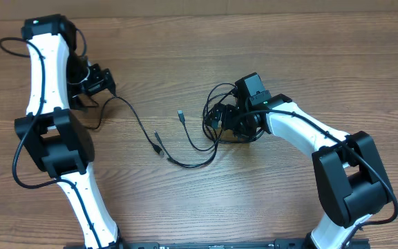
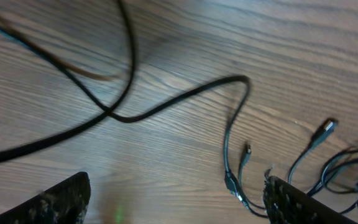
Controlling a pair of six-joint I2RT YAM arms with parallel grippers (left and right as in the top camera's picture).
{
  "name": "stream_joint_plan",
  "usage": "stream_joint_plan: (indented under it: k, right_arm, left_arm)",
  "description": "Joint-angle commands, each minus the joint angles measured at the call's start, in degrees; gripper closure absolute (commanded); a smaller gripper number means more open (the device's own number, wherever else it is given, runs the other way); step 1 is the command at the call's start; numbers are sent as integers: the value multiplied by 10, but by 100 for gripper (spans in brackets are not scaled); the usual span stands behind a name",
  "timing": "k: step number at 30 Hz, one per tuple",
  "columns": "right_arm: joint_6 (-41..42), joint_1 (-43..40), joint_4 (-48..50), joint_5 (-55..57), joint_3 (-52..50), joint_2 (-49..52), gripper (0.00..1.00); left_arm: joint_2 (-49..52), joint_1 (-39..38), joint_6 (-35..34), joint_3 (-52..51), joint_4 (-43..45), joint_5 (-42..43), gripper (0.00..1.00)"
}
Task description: Untangle cables
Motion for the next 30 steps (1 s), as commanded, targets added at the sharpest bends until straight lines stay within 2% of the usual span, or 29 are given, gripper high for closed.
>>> stream_joint_plan:
  k: [1, 3, 6, 8, 10, 15, 20, 26, 30]
  right_arm:
    - [-5, -2, 3, 5, 15, 0, 0]
    - [-5, -2, 3, 5, 13, 0, 0]
    - [-5, -2, 3, 5, 11, 0, 0]
    - [-4, -2, 3, 5, 11, 0, 0]
    - [-2, -2, 3, 5, 11, 0, 0]
    - [-3, -2, 3, 5, 11, 0, 0]
    - [-3, -2, 3, 5, 11, 0, 0]
    - [-3, -2, 3, 5, 11, 0, 0]
    - [-3, -2, 3, 5, 11, 0, 0]
  left_arm:
    - [5, -23, 15, 8, -2, -38, 12]
    - [5, -31, 15, 8, -2, -82, 12]
    - [5, -38, 15, 8, 5, -136, 23]
    - [6, -39, 16, 8, 28, -195, 23]
    - [8, -39, 43, 8, 47, -212, 21]
    - [11, -39, 154, -6, 92, -180, 18]
    - [11, -39, 198, -28, 108, -151, 18]
    - [11, -38, 298, -75, 141, -67, 12]
    - [11, -37, 331, -108, 171, -68, 9]
